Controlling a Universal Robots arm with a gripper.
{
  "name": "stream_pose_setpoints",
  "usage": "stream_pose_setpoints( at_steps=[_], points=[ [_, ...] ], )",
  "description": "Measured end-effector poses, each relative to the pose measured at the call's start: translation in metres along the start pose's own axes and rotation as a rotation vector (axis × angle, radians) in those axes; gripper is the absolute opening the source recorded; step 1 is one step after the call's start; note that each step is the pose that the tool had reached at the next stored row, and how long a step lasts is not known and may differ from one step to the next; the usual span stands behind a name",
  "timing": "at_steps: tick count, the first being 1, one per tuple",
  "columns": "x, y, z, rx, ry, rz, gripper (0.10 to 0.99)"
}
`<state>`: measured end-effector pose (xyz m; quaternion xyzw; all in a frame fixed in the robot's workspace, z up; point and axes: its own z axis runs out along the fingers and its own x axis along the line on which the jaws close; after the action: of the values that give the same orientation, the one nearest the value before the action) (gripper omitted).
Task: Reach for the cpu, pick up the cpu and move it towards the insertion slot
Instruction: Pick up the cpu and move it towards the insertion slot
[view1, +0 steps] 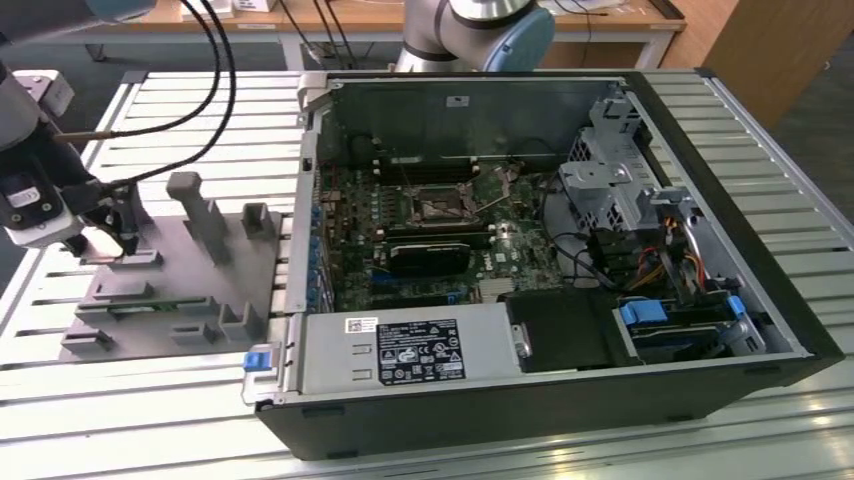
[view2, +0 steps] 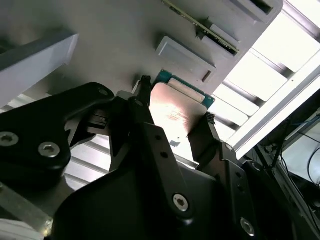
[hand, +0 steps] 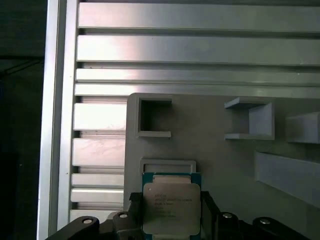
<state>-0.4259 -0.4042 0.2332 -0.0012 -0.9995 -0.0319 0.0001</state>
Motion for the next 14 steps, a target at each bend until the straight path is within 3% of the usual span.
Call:
stream_pose_setpoints(
  at_steps=[14],
  points=[
    [0.0, 0.0039, -0.0605, -0.004, 0.0, 0.0, 0.545]
  ],
)
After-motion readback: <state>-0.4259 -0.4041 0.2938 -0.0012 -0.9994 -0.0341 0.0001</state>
